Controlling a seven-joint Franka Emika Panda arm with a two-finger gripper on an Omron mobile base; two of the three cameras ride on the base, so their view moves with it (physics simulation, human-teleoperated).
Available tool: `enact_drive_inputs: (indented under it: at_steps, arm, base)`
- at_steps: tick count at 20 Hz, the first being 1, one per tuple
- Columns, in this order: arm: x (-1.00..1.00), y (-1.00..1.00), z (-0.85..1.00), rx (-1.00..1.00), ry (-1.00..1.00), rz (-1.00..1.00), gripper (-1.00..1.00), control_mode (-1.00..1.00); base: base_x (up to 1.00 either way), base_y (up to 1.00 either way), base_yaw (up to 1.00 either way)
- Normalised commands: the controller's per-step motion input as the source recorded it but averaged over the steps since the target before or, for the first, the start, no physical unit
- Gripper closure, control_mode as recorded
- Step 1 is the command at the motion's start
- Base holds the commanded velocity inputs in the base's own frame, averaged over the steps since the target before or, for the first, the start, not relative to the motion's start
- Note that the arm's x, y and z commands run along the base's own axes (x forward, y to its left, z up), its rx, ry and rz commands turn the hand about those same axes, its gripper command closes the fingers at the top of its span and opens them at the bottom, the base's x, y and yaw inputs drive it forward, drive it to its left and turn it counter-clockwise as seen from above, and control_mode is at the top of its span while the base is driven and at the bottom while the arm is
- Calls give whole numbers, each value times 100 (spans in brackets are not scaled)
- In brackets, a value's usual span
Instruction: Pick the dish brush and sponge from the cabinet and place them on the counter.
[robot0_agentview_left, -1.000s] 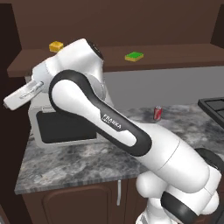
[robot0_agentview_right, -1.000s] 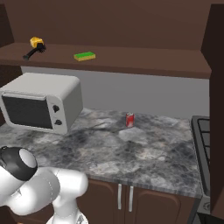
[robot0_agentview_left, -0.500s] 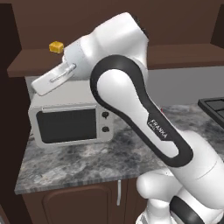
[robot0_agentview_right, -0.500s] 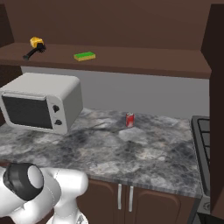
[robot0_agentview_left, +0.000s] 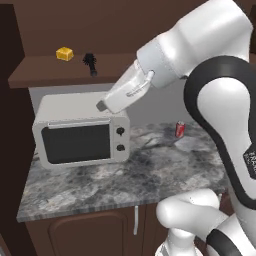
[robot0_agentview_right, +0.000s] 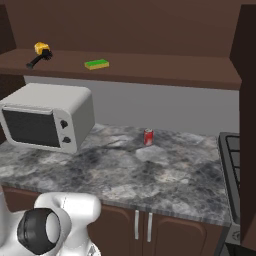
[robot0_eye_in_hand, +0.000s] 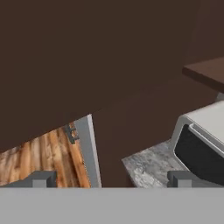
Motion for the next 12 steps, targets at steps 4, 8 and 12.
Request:
enact_drive_inputs:
  at_steps: [4, 8, 12]
  arm:
    - [-36, -100, -10, -11, 0, -4, -100, -100]
    - [13, -76, -3, -20, -6, -8, -100, -100]
    - [44, -44, 4, -16, -3, -19, -100, -100]
  base:
    - [0, 0, 0]
    - [0, 0, 0]
    - [0, 0, 0]
